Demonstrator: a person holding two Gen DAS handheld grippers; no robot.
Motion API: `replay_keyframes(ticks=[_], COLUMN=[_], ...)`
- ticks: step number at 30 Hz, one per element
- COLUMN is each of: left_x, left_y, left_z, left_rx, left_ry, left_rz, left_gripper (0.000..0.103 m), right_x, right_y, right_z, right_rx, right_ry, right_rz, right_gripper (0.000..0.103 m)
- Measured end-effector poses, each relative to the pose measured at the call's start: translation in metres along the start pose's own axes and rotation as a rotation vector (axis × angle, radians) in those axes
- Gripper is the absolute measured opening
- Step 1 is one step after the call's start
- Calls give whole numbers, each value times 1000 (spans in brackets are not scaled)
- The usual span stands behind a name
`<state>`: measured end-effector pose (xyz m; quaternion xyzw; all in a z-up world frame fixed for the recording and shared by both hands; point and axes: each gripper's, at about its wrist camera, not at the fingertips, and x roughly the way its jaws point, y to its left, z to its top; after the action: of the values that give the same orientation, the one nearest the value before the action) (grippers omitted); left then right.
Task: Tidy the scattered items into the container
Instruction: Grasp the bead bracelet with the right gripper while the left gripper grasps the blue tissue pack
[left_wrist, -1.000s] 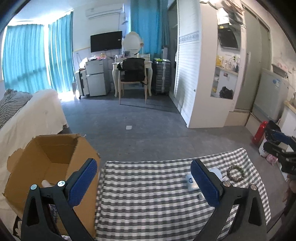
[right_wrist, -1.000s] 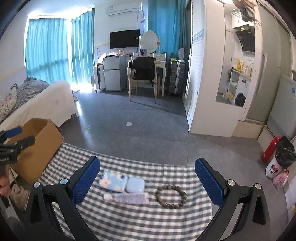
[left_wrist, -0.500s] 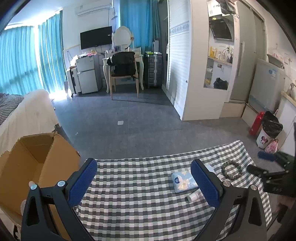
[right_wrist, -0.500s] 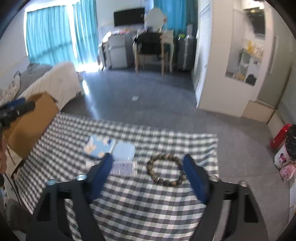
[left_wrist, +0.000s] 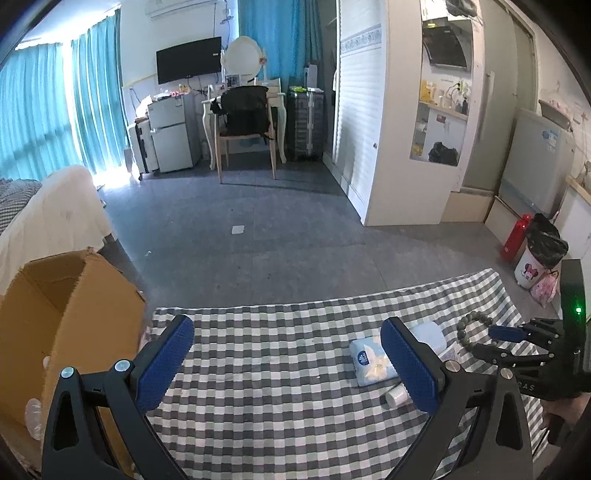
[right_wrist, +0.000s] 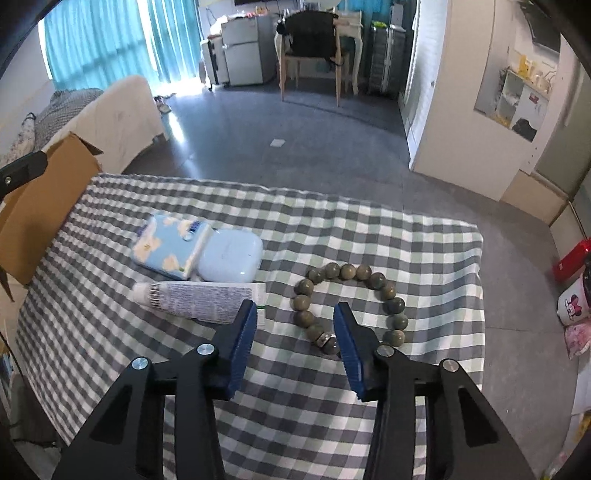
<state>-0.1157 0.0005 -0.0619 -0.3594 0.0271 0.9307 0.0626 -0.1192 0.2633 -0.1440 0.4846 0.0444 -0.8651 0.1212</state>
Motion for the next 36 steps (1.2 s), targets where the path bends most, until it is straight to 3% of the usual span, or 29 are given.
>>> replay_keyframes(ticks=[13,17,21,30,36], left_x=[58,72,84,105,110], left_y=[-32,-44,-60,-92,-85], left_z=[-20,-24,-28,-39,-43], left_rx=[62,79,101,144,98], left_ry=[111,133,151,198,226], left_rz=[-74,-99,-121,-161,-186], left_gripper=[103,103,103,103,99], right_x=[21,19,13,-5,-8], right_y=[-6,-10,-13,-26,-28], right_z=[-4,-5,-8,-11,-9], right_rx=[-1,16,31,75,80], right_ry=[66,65,57,23,14], right_rz=[-10,-19,-14,-4,-2], right_gripper=[33,17,11,11,11])
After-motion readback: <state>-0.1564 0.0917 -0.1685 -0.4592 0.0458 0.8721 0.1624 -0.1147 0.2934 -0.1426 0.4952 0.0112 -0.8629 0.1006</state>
